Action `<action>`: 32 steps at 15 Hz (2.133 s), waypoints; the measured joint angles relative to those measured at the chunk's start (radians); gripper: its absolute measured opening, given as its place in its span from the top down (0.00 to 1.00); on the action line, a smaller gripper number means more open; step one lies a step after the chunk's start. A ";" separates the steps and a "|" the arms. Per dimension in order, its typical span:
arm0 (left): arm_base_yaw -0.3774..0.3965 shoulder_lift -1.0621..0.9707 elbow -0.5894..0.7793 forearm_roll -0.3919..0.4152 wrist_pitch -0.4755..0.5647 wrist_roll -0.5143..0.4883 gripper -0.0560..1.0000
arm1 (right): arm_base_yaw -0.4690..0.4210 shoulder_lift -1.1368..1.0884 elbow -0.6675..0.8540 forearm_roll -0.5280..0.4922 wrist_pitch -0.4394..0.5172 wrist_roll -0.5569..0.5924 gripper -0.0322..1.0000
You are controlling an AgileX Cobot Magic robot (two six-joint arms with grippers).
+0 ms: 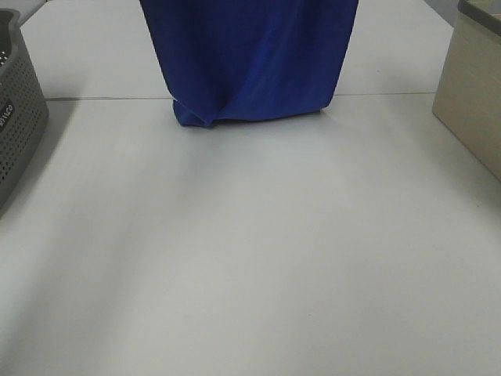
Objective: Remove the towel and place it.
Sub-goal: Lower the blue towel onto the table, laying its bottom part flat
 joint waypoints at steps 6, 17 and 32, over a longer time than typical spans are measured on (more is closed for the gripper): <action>0.000 -0.051 0.024 -0.066 0.159 -0.021 0.95 | 0.002 -0.021 0.000 0.149 0.306 -0.060 0.95; -0.001 -0.438 0.827 -0.081 0.156 -0.125 0.95 | 0.004 -0.109 0.294 0.238 0.336 -0.071 0.95; -0.012 -0.793 1.326 -0.183 0.113 -0.091 0.95 | 0.017 -0.397 0.785 0.325 0.313 -0.078 0.95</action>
